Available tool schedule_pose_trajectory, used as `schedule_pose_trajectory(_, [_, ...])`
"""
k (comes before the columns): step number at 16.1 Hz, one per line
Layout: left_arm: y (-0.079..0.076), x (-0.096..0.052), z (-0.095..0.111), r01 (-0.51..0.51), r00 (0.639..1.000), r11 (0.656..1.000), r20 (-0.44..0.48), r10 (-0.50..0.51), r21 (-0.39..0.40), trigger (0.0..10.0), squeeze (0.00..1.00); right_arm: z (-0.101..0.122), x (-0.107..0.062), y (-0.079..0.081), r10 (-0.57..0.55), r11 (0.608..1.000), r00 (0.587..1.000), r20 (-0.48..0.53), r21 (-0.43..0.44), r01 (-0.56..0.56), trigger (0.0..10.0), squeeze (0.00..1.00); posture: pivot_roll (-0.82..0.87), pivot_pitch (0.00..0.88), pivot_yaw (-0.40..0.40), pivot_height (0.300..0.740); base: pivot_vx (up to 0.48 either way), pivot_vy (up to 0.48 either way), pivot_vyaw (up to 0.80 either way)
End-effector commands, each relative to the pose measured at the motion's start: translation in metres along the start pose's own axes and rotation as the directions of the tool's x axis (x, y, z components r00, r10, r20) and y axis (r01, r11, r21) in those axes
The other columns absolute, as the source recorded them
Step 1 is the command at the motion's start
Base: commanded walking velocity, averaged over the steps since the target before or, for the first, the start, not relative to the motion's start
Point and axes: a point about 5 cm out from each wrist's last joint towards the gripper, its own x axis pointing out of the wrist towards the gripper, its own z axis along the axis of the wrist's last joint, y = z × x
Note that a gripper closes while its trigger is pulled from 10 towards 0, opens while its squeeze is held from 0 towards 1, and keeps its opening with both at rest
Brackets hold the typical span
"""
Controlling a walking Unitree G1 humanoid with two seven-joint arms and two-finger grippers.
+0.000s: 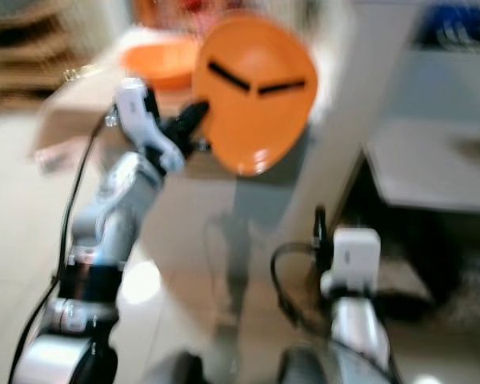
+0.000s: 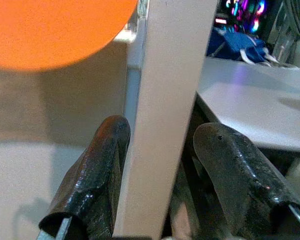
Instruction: Setting the table
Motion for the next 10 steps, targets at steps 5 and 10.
schedule_pose_trajectory(5, [-0.0091,0.0022,0.0103,0.050,0.997,0.999,0.063,-0.051,0.016,0.0,0.00,0.0065,0.0053,0.0016,0.012,1.000,1.000,0.027,0.004,-0.012,10.0,0.00,-0.07,0.000,0.093,0.707,0.000,-0.384,0.00])
schedule_pose_trajectory(10, [-0.0086,0.0031,0.0053,0.030,0.999,0.998,0.042,-0.033,0.060,0.0,0.00,0.0072,0.0063,0.0019,0.013,1.000,1.000,0.029,0.005,-0.013,10.0,0.00,-0.07,0.000,0.094,0.707,0.049,-0.450,0.00])
